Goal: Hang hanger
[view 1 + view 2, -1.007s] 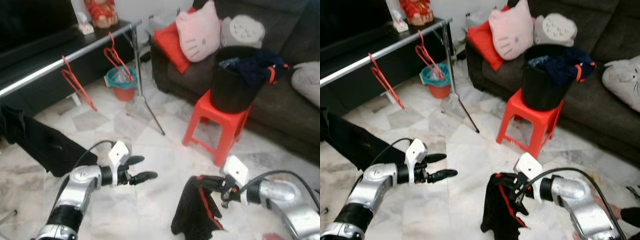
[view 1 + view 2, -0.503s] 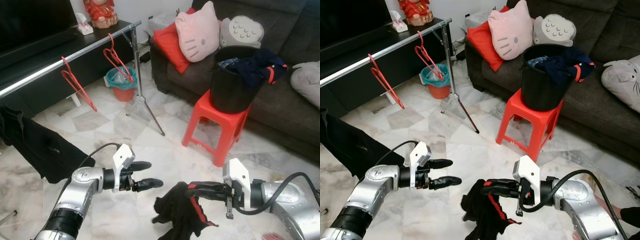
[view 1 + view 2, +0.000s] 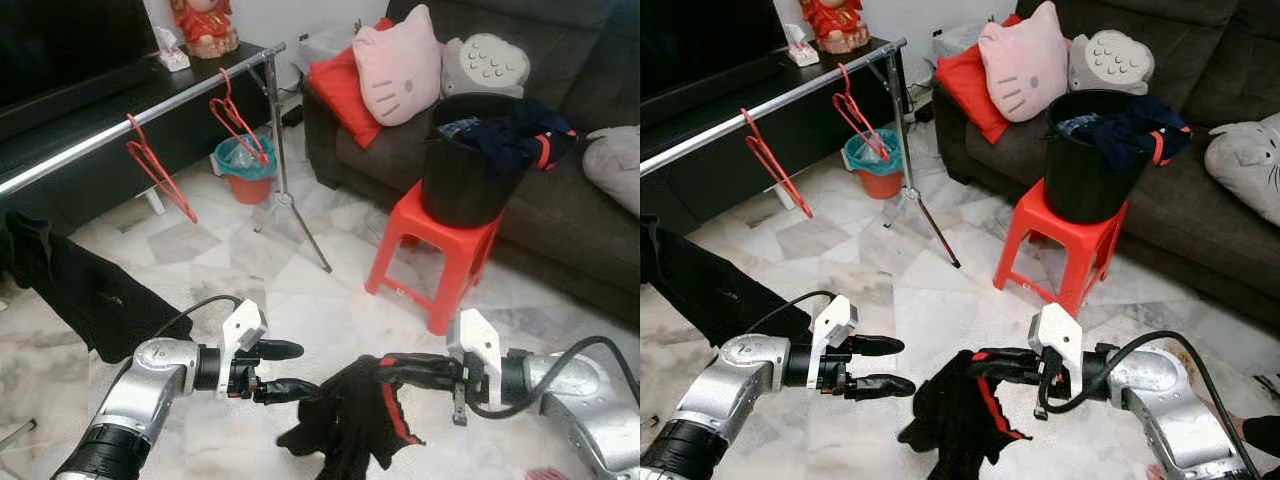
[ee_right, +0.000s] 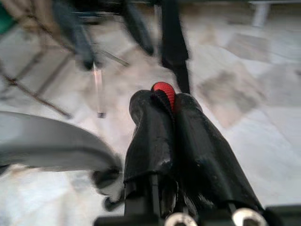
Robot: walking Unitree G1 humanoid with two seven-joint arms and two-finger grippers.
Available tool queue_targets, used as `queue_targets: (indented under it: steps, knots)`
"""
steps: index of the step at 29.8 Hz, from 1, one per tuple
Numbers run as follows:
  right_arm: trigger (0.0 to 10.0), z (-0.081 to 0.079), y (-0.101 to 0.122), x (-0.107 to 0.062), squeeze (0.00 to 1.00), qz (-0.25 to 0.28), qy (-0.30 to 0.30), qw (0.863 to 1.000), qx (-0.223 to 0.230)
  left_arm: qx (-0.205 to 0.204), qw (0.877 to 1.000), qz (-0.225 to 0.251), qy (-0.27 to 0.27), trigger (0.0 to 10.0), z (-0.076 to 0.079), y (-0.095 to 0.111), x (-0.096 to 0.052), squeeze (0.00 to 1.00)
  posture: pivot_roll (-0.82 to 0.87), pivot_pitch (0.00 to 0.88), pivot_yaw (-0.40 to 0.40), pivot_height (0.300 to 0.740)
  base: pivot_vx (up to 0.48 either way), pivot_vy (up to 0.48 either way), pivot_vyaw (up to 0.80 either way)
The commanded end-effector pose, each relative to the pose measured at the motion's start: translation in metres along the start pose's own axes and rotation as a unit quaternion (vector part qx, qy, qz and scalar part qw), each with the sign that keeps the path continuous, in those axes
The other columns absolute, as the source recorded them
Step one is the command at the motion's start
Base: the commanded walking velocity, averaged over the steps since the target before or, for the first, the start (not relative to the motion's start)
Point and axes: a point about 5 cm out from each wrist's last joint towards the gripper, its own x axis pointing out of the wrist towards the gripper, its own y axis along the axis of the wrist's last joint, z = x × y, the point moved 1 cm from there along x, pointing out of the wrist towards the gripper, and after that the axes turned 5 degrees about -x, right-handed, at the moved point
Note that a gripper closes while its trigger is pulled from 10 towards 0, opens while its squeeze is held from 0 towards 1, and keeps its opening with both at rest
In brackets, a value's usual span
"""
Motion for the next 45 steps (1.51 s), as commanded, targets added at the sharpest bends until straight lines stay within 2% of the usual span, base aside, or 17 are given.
queue_targets:
  steps: [1, 12, 20, 24, 30, 35, 39, 45]
  knots:
    - [10.0, 0.007, 0.006, -0.002, 0.0, 0.011, -0.021, 1.0, -0.015, 0.009, 1.0, -0.021, 0.0, 10.0, 0.0, -0.001, -0.003, 0.0, -0.03, 0.026, 0.058, 0.74, 0.0, 0.0, 0.0]
    - [10.0, -0.013, 0.027, 0.021, 0.0, 0.062, 0.06, 0.996, -0.022, 0.014, 1.0, -0.006, -0.016, 10.0, 0.008, 0.007, 0.008, 0.0, -0.02, 0.039, 0.059, 0.74, 0.0, 0.0, 0.0]
    - [10.0, -0.019, 0.035, 0.027, 0.0, 0.068, 0.087, 0.993, -0.032, 0.014, 1.0, -0.005, -0.028, 10.0, 0.011, 0.009, 0.009, 0.0, -0.03, 0.043, 0.06, 0.74, 0.0, 0.0, 0.0]
    - [10.0, -0.023, 0.041, 0.033, 0.0, 0.077, 0.107, 0.991, -0.033, 0.012, 0.999, 0.009, -0.05, 10.0, 0.017, 0.015, 0.012, 0.0, -0.02, 0.045, 0.057, 0.74, 0.0, 0.0, 0.0]
    - [10.0, -0.032, 0.05, 0.037, 0.0, 0.087, 0.138, 0.986, -0.043, 0.015, 0.998, 0.007, -0.064, 10.0, 0.021, 0.017, 0.008, 0.0, -0.02, 0.049, 0.057, 0.74, 0.0, 0.0, 0.0]
    - [10.0, -0.031, 0.054, 0.038, 0.0, 0.088, 0.138, 0.986, -0.045, 0.014, 0.997, 0.002, -0.079, 10.0, 0.024, 0.018, 0.007, 0.0, -0.02, 0.049, 0.059, 0.74, 0.0, 0.0, 0.0]
    - [10.0, -0.023, 0.062, 0.039, 0.0, 0.104, 0.12, 0.986, -0.051, 0.013, 0.994, -0.008, -0.104, 10.0, 0.032, 0.016, 0.007, 0.0, -0.02, 0.051, 0.062, 0.74, 0.0, 0.0, 0.0]
    - [10.0, -0.016, 0.069, 0.036, 0.0, 0.109, 0.106, 0.986, -0.062, 0.012, 0.995, -0.022, -0.095, 10.0, 0.03, 0.011, 0.004, 0.0, -0.02, 0.054, 0.065, 0.74, 0.0, 0.0, 0.0]
